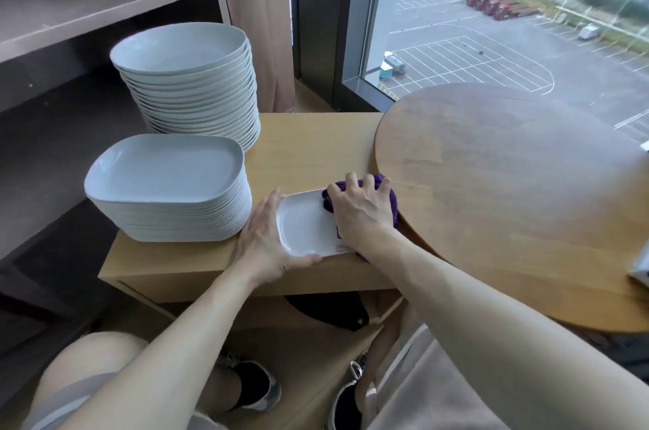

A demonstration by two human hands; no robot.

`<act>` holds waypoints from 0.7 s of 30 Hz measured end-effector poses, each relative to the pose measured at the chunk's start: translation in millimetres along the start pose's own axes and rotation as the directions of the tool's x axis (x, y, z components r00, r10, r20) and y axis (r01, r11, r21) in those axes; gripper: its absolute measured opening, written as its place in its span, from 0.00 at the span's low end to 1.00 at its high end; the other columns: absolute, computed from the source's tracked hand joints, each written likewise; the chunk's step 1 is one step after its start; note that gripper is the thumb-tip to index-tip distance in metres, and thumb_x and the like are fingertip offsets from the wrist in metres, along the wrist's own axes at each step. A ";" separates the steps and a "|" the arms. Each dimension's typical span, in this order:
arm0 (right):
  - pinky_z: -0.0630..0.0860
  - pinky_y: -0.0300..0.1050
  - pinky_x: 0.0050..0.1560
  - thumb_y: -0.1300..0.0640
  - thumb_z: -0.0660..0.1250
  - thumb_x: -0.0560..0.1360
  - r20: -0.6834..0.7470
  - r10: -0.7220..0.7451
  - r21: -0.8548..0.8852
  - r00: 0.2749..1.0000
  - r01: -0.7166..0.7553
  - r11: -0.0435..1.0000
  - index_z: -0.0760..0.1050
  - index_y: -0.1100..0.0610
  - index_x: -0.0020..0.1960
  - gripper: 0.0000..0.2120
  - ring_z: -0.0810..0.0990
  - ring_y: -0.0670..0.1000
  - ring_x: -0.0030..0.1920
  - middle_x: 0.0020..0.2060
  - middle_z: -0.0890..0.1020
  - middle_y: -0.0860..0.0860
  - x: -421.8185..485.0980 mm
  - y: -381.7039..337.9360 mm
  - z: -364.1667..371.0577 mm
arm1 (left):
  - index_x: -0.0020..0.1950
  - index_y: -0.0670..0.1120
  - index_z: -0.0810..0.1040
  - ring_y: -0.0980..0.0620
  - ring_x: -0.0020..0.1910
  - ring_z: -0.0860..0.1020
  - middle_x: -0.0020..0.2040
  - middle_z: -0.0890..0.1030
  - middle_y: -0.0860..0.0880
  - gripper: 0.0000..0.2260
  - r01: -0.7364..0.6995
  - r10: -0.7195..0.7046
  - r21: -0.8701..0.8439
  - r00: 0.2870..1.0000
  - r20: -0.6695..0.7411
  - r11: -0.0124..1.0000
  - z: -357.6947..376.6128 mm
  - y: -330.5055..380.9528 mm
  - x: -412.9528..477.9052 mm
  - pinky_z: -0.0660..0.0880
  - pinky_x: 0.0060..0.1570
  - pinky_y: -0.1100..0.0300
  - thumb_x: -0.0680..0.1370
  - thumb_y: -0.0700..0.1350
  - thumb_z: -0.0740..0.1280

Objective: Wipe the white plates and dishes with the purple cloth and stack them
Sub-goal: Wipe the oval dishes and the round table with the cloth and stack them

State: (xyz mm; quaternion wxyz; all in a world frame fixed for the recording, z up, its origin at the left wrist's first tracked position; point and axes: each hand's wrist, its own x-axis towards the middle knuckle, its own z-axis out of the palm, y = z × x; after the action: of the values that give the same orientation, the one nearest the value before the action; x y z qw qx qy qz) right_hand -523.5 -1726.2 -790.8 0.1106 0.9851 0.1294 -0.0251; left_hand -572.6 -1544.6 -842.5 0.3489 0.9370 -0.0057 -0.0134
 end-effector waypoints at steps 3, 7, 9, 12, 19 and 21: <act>0.62 0.65 0.66 0.56 0.69 0.73 0.038 -0.001 0.006 0.999 0.001 1.000 0.70 0.51 0.67 0.23 0.73 0.62 0.62 0.64 0.72 0.55 -7.1 10.4 -1.7 | 0.82 0.56 0.45 0.55 0.77 0.60 0.79 0.60 0.58 0.65 0.013 -0.013 0.003 1.000 0.013 1.000 -1.5 0.8 -0.5 0.62 0.74 0.53 0.55 0.75 0.74; 0.65 0.61 0.62 0.53 0.72 0.68 0.054 -0.051 0.122 0.997 0.044 0.992 0.71 0.49 0.58 0.20 0.75 0.60 0.57 0.59 0.74 0.54 -21.2 13.4 -6.2 | 0.82 0.56 0.47 0.52 0.78 0.59 0.81 0.58 0.56 0.65 0.014 -0.014 0.012 1.000 0.019 1.000 -1.8 1.0 -0.4 0.62 0.75 0.50 0.54 0.75 0.74; 0.65 0.60 0.60 0.53 0.71 0.70 0.029 -0.076 0.186 0.997 0.069 0.980 0.70 0.49 0.54 0.15 0.74 0.60 0.59 0.58 0.73 0.53 -26.4 16.5 -6.7 | 0.83 0.56 0.48 0.52 0.78 0.59 0.81 0.57 0.55 0.64 0.008 -0.008 0.011 1.000 0.019 1.000 -2.0 0.4 -0.4 0.62 0.75 0.49 0.54 0.75 0.74; 0.63 0.58 0.57 0.55 0.67 0.74 0.035 -0.125 0.275 0.992 0.110 0.955 0.73 0.49 0.56 0.11 0.72 0.59 0.63 0.54 0.72 0.51 -26.4 18.3 -10.5 | 0.83 0.56 0.48 0.51 0.80 0.58 0.82 0.56 0.54 0.64 0.005 -0.006 0.009 1.000 0.027 1.000 -1.5 -2.4 1.3 0.61 0.76 0.48 0.55 0.75 0.75; 0.62 0.55 0.53 0.48 0.72 0.76 0.089 -0.251 0.372 0.964 0.202 0.906 0.75 0.45 0.57 0.12 0.72 0.56 0.54 0.51 0.69 0.48 -16.0 -1.7 -19.3 | 0.82 0.59 0.48 0.52 0.78 0.60 0.79 0.61 0.56 0.69 0.027 -0.025 -0.034 0.999 0.032 0.999 -1.1 -3.4 2.9 0.63 0.74 0.48 0.47 0.80 0.72; 0.61 0.53 0.50 0.46 0.75 0.72 0.089 -0.267 0.384 0.960 0.214 0.898 0.75 0.46 0.56 0.16 0.71 0.55 0.52 0.51 0.69 0.49 -11.5 -13.5 -20.2 | 0.82 0.60 0.47 0.51 0.80 0.57 0.81 0.59 0.55 0.68 0.030 -0.029 -0.031 0.999 0.044 0.999 -0.5 -3.8 4.5 0.61 0.76 0.48 0.48 0.76 0.74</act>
State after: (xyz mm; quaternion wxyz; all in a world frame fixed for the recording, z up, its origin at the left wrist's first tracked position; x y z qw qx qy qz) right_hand -537.7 -1711.8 -773.1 -0.0726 0.9603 0.2353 -0.1313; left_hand -568.1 -1541.5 -844.7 0.3631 0.9309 0.0005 -0.0392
